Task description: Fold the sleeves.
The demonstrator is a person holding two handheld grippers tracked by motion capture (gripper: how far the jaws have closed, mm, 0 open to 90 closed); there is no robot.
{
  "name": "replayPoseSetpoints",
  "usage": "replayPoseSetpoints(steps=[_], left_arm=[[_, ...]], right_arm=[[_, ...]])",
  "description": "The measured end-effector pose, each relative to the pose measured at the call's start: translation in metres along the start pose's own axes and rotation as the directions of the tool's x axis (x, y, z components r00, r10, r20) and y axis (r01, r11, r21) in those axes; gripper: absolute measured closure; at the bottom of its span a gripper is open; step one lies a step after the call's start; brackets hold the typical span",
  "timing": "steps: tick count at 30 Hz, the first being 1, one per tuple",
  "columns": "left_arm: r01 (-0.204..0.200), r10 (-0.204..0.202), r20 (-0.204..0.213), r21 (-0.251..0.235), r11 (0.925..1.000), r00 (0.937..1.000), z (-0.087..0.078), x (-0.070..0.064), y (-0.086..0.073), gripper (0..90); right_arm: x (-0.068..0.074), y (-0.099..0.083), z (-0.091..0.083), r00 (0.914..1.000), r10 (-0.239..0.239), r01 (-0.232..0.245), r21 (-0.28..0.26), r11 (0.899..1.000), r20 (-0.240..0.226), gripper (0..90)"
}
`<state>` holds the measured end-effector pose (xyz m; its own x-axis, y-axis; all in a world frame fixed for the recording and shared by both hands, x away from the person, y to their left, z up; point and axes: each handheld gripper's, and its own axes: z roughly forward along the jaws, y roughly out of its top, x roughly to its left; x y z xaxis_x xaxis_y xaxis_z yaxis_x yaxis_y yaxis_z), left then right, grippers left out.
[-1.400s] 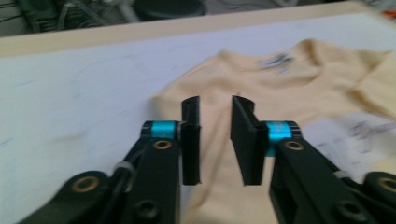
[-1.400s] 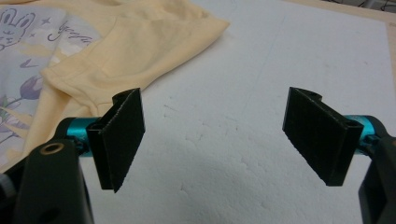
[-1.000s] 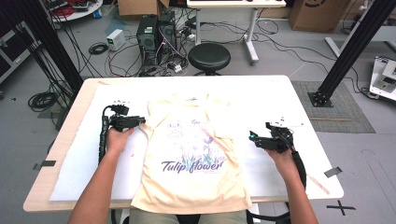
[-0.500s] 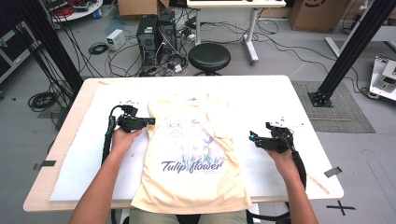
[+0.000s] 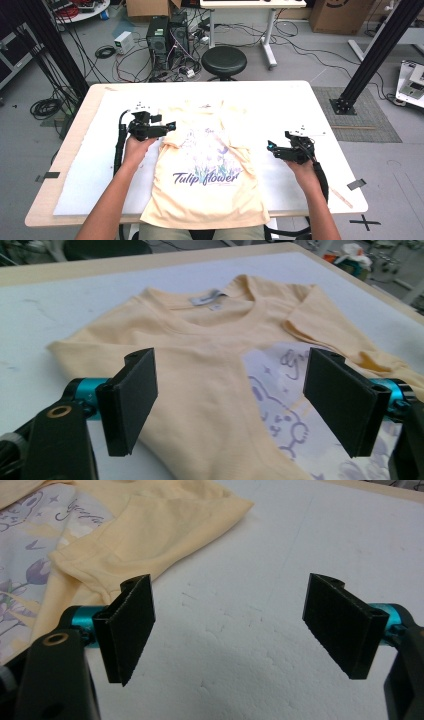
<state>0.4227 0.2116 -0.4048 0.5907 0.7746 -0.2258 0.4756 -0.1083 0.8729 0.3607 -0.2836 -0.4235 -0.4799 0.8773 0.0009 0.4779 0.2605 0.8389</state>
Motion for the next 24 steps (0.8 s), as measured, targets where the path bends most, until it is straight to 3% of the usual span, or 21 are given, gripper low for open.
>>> replayPoseSetpoints(steps=[4, 7, 13, 21, 24], left_arm=[[-0.033, 0.032, -0.076, -0.015, 0.9993, 0.9966, -0.006, 0.003, -0.001, 21.7], [-0.059, 0.053, -0.127, -0.039, 0.9975, 0.9904, -0.01, 0.003, -0.001, 21.7], [-0.09, 0.076, -0.147, -0.09, 0.9919, 0.9862, -0.021, 0.003, 0.003, 21.7], [-0.056, 0.038, -0.145, -0.121, 0.9911, 0.9886, -0.031, 0.008, 0.006, 21.7], [-0.043, 0.028, -0.117, -0.128, 0.9908, 0.9928, -0.031, 0.009, 0.006, 21.7]], right_arm=[[-0.001, 0.004, 0.001, 0.9999, -0.011, 0.011, -0.005, 1.0, -0.001, 21.3], [-0.002, 0.008, 0.001, 0.9999, -0.015, 0.015, 0.001, 1.0, -0.006, 21.2], [-0.007, 0.022, 0.002, 0.9995, -0.02, 0.021, 0.014, 1.0, -0.024, 21.2], [-0.009, 0.032, 0.002, 0.9991, -0.02, 0.02, 0.015, 1.0, -0.037, 21.2], [-0.009, 0.032, 0.001, 0.9987, -0.01, 0.011, 0.021, 1.0, -0.05, 21.2]])
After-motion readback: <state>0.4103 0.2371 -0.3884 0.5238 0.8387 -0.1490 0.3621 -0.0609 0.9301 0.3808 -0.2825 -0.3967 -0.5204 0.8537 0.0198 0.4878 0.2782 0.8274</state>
